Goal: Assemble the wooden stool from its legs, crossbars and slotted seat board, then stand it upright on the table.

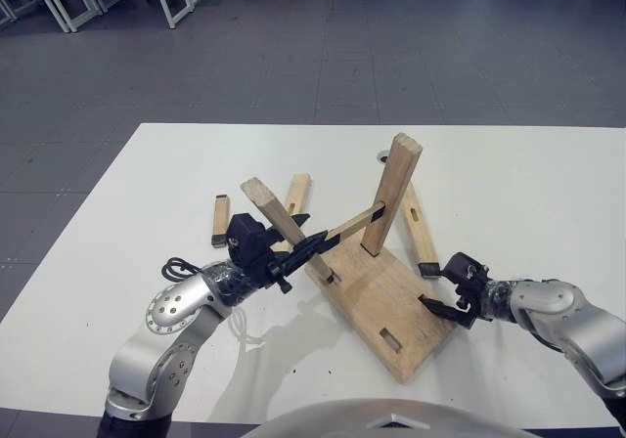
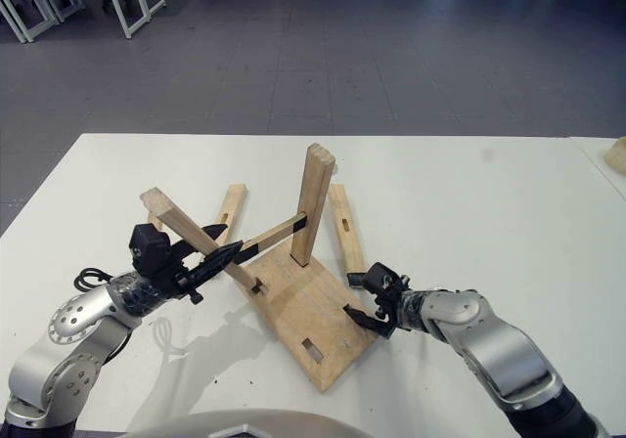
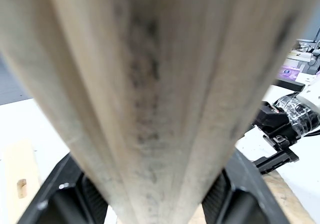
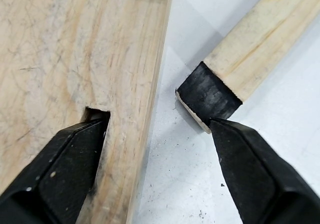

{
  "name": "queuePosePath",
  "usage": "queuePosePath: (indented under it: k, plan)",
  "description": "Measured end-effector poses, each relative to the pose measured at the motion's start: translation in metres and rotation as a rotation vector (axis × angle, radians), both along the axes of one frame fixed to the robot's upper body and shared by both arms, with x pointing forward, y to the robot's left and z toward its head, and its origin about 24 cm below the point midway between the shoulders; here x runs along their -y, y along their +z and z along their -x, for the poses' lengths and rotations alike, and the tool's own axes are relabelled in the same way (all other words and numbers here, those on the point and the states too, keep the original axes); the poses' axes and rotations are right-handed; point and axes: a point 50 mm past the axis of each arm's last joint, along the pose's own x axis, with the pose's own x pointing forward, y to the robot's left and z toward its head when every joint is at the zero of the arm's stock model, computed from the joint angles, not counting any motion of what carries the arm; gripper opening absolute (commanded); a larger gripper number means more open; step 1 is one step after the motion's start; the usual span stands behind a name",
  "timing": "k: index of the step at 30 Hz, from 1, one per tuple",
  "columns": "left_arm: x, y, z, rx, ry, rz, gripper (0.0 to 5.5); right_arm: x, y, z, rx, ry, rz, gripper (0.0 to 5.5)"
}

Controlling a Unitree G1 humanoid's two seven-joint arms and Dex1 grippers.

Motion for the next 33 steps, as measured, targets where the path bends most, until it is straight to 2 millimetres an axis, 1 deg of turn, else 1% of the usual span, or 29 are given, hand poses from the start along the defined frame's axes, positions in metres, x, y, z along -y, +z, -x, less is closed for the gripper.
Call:
queuePosePath:
  k: [7, 17, 24, 29, 30, 33]
  plan:
    - [0.006, -0.002, 0.002, -0.002, -0.036, 0.008, 2.05, 0.001, -0.001, 0.0, -0.002, 0.002, 0.002, 3.78]
    - [0.006, -0.018, 0.005, 0.039, -0.039, 0.035, 2.05, 0.0, -0.002, 0.0, -0.001, 0.007, 0.008, 3.78]
    - [0.003, -0.024, 0.008, 0.064, -0.056, 0.026, 2.05, 0.0, -0.001, 0.0, -0.001, 0.007, 0.008, 3.78]
    - [-0.003, -0.028, 0.005, 0.073, -0.041, 0.033, 2.05, 0.0, -0.001, -0.001, 0.005, 0.004, 0.011, 3.78]
    - [-0.005, -0.034, 0.003, 0.051, -0.02, 0.024, 2.05, 0.0, -0.001, -0.001, 0.007, 0.005, 0.011, 3.78]
    - [-0.004, -0.037, 0.002, 0.044, -0.005, 0.049, 2.05, 0.0, 0.0, -0.002, 0.021, 0.01, 0.02, 3.78]
